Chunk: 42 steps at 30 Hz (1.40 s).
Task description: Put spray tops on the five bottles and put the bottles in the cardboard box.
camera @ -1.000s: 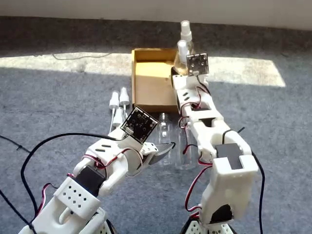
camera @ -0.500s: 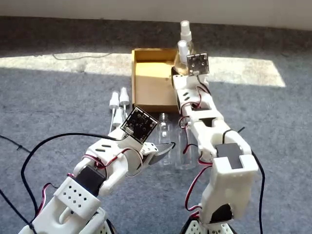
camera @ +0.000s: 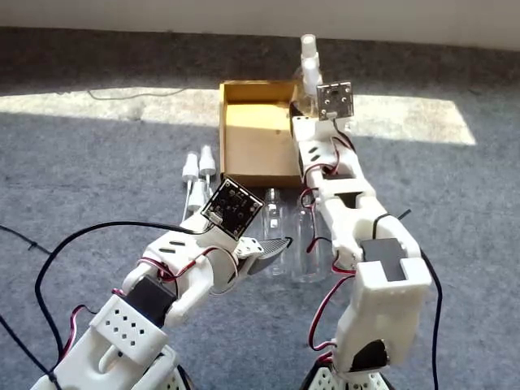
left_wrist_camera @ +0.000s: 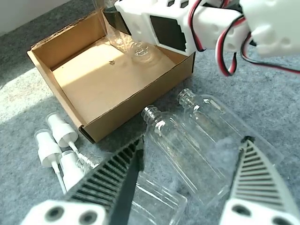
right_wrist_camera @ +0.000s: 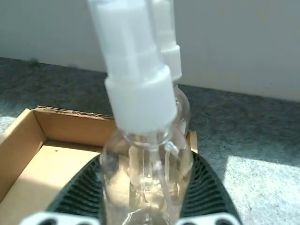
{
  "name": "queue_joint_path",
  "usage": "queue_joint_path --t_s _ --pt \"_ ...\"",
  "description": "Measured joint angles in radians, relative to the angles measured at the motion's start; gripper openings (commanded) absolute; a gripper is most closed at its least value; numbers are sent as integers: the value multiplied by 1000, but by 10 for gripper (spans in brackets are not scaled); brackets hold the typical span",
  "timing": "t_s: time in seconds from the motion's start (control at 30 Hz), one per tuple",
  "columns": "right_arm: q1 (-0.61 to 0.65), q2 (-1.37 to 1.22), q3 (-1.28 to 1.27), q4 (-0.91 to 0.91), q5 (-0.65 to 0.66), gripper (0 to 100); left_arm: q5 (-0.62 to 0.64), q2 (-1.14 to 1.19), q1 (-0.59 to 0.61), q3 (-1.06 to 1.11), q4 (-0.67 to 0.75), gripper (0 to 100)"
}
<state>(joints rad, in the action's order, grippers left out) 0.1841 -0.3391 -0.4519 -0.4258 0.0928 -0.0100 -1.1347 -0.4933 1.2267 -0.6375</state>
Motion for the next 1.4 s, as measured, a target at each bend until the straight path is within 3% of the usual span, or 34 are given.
queue_joint_path --t_s 0.9,1.1,1.4 --pt "-14 -83 81 0 -2 8 0 0 0 0 0 294" --pt "-14 -83 81 0 -2 105 0 0 0 0 0 294" --pt "-14 -83 81 0 -2 116 0 0 0 0 0 294"
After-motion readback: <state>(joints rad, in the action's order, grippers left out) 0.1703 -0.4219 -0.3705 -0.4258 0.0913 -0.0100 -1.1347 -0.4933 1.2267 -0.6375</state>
